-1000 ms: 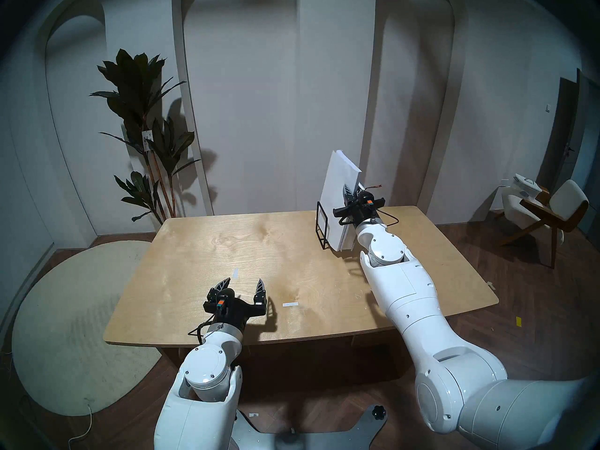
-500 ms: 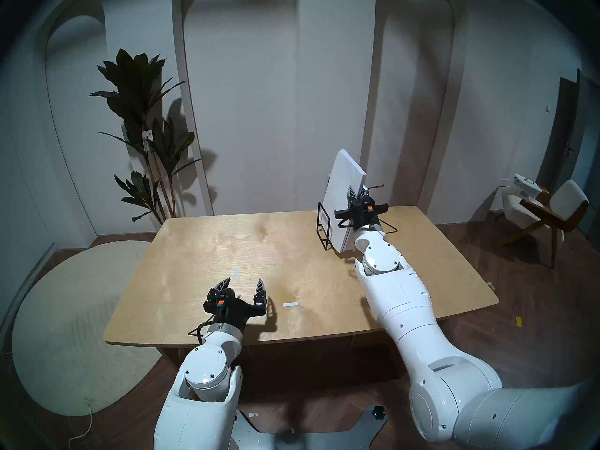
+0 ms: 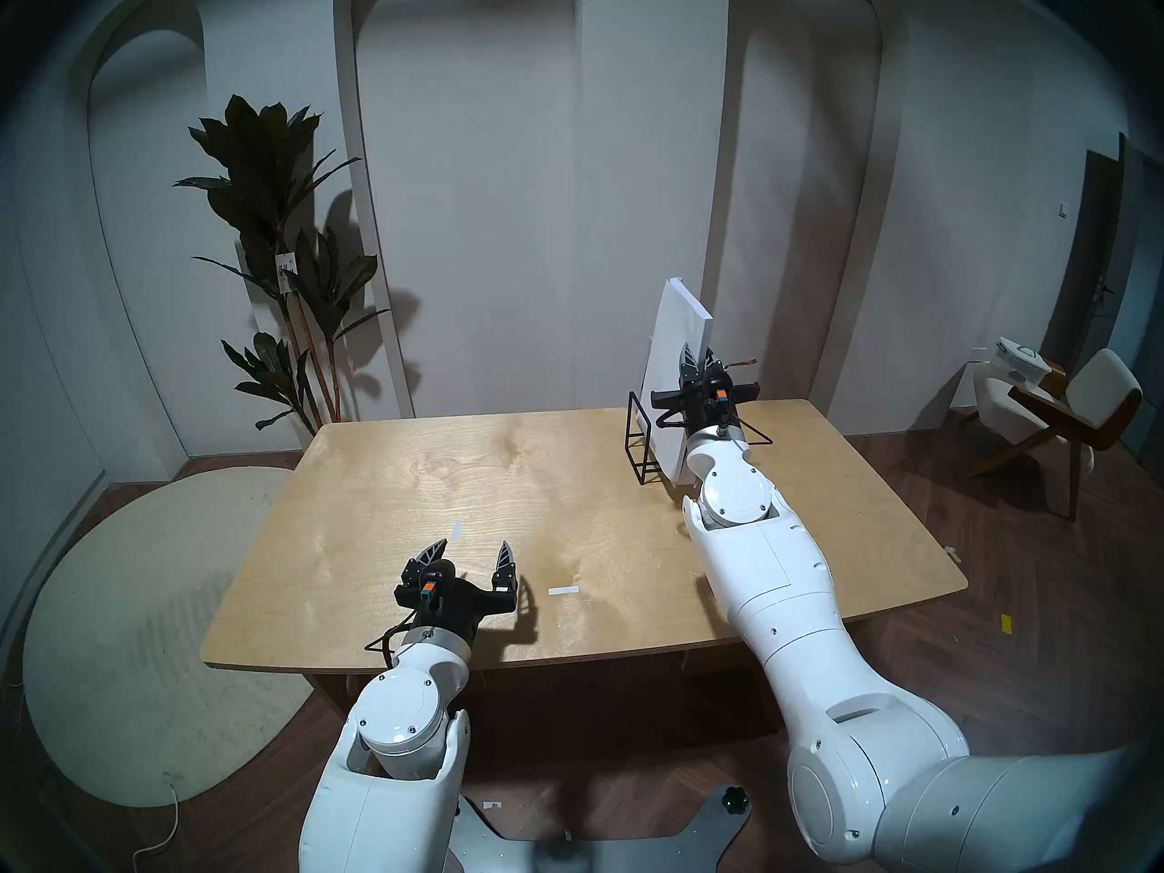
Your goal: Stack the books into one stack
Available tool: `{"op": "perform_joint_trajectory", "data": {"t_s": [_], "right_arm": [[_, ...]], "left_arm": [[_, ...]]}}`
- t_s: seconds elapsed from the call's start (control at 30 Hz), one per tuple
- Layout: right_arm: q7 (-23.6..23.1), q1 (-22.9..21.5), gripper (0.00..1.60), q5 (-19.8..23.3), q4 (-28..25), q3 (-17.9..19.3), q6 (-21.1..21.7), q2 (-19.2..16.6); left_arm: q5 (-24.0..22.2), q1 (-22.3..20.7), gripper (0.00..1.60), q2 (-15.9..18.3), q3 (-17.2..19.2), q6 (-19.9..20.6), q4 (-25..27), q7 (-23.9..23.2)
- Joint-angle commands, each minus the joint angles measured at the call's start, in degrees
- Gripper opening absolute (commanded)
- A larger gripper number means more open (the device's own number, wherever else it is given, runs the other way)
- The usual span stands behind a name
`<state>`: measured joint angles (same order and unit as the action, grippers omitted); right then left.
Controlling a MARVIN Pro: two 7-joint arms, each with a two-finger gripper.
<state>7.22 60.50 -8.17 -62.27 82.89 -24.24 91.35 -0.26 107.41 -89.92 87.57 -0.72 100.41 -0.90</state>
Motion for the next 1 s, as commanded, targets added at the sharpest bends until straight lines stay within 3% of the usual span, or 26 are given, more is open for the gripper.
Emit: {"op": "perform_joint_trajectory", "data": {"t_s": [0.0, 0.7, 0.97], "right_arm": [[0.0, -3.7, 0.0, -1.2, -5.6, -1.7, -2.0, 1.4], [3.2, -3.3, 0.0, -5.0, -13.9, -6.5, -1.7, 3.2], [2.8, -2.1, 0.0, -8.6, -16.8, -9.0, 1.4, 1.9]], "left_arm": [[0.0, -0.4, 1.6, 0.0, 0.1, -0.3, 1.1, 0.1], [0.0, -0.4, 1.6, -0.1, 0.1, -0.3, 1.1, 0.1], [0.0, -0.4, 1.6, -0.1, 0.1, -0.2, 1.3, 0.1]]}}
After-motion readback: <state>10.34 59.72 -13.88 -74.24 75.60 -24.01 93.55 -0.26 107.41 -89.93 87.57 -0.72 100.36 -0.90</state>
